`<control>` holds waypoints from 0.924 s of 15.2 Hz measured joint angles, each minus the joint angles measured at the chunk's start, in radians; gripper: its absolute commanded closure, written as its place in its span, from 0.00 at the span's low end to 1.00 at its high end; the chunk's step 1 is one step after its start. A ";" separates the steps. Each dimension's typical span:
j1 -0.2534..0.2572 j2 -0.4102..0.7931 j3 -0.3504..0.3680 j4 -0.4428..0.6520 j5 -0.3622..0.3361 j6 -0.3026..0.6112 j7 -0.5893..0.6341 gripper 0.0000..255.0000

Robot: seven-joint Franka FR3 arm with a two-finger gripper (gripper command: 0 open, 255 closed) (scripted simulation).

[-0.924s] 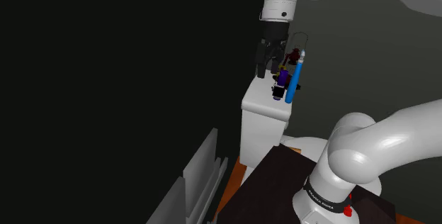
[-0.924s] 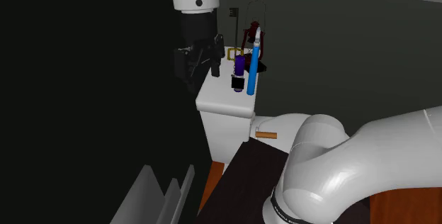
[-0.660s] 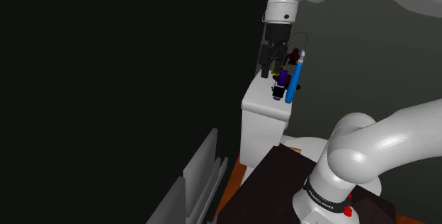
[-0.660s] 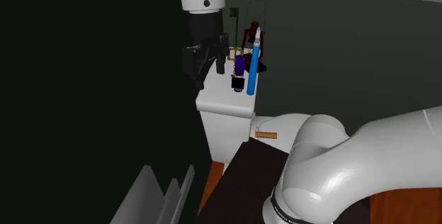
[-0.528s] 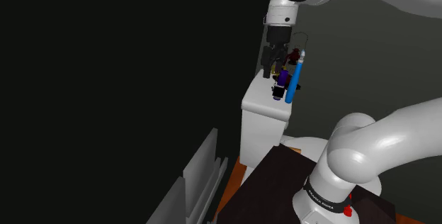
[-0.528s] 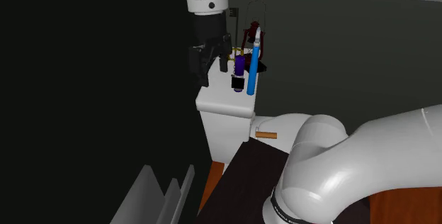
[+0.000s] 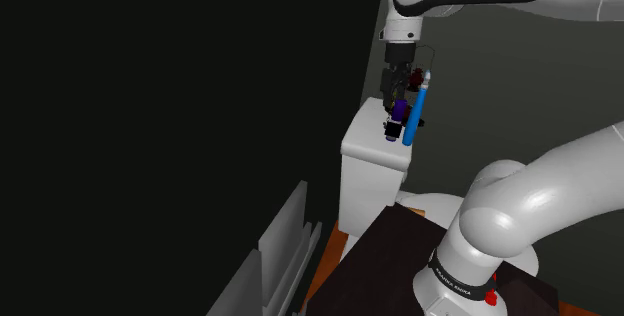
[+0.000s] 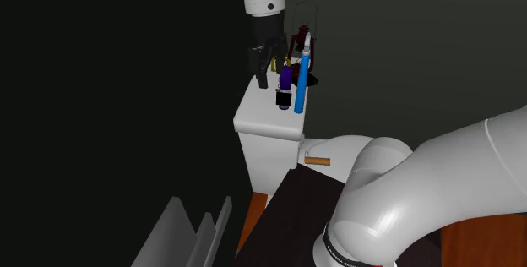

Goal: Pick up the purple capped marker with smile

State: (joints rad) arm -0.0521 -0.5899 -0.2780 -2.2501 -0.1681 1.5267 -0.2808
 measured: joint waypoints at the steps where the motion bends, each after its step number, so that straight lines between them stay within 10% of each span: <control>1: -0.005 0.019 -0.019 0.007 -0.015 0.011 -0.025 0.00; 14: -0.036 0.232 -0.182 0.100 -0.101 0.149 -0.234 0.00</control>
State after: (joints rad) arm -0.0884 -0.3580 -0.4602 -2.1499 -0.2688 1.6755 -0.5152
